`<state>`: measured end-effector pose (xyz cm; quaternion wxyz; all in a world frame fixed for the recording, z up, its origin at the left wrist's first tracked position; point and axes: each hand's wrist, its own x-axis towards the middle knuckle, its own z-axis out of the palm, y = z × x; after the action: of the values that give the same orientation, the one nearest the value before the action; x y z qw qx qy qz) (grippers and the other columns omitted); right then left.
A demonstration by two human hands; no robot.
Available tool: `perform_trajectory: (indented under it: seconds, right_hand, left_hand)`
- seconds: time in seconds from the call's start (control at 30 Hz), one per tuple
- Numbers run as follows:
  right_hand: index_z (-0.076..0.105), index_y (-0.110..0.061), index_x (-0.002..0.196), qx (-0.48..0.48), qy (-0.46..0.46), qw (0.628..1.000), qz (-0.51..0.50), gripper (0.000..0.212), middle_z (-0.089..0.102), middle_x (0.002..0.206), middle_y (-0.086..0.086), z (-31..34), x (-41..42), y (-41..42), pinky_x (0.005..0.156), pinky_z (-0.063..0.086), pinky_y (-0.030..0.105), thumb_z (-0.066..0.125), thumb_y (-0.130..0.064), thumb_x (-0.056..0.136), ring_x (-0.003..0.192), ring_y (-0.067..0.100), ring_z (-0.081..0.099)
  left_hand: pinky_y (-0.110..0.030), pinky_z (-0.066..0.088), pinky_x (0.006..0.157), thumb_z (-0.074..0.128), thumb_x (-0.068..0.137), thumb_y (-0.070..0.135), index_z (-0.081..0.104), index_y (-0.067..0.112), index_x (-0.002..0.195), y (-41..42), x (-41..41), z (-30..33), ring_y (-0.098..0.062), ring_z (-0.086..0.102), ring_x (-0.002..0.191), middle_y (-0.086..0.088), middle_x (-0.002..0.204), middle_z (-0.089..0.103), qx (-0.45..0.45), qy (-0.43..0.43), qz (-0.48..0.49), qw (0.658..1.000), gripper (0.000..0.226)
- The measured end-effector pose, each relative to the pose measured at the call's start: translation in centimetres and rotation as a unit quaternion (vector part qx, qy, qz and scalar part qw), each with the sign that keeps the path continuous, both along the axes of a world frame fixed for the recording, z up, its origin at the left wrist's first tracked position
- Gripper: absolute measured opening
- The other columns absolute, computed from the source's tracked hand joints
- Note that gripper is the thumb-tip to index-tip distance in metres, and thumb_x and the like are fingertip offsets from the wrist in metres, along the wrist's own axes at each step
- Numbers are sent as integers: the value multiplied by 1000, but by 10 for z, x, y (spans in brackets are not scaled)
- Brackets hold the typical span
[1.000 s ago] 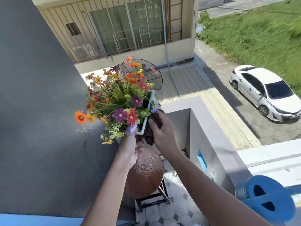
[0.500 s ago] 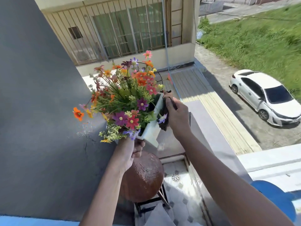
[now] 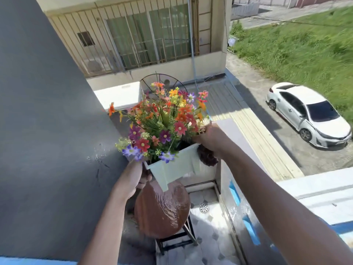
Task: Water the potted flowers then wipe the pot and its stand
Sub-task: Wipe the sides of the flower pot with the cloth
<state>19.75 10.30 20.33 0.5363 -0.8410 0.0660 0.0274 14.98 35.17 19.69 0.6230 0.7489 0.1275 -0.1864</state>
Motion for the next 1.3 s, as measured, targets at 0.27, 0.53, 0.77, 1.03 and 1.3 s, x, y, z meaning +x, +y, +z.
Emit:
perform_trajectory:
  seconds: [0.27,0.53,0.77,1.03,1.3]
  right_hand:
    - [61,1,56,143,-54,968,-201,14,48,50,6,-38,-17,35,52,31,26,65,-5,68,54,11,39]
    - [62,-14,59,186,-30,950,-249,16,48,54,-1,-51,-30,52,49,33,25,69,-4,69,54,10,39]
    - [74,-13,82,152,-79,971,-165,5,70,69,-7,-55,-64,75,56,45,16,76,-11,77,59,-3,56]
    - [73,-9,99,117,-206,971,-15,11,68,94,1,-41,-56,65,76,41,10,62,-8,95,85,-4,59]
    - [69,-1,110,47,-223,971,-67,18,59,91,-2,-54,-7,34,71,40,16,60,-7,96,83,12,54]
  left_hand:
    - [-25,48,44,40,97,18,59,-1,72,-10,20,-53,-16,49,41,-1,38,54,132,42,147,979,37]
    - [-21,25,42,40,90,54,54,22,107,-71,-15,-45,-11,38,37,-6,67,65,-12,96,34,995,40]
    - [-15,24,36,41,97,32,61,14,81,-78,-16,-45,-8,40,29,-2,51,53,-73,94,165,979,31]
    - [-16,18,32,32,95,10,49,13,69,-42,-16,-32,-7,29,30,-1,47,44,-200,85,155,964,31]
    - [-15,24,28,32,98,5,48,8,68,-36,-27,-15,-7,34,29,-10,50,54,-322,56,171,930,34]
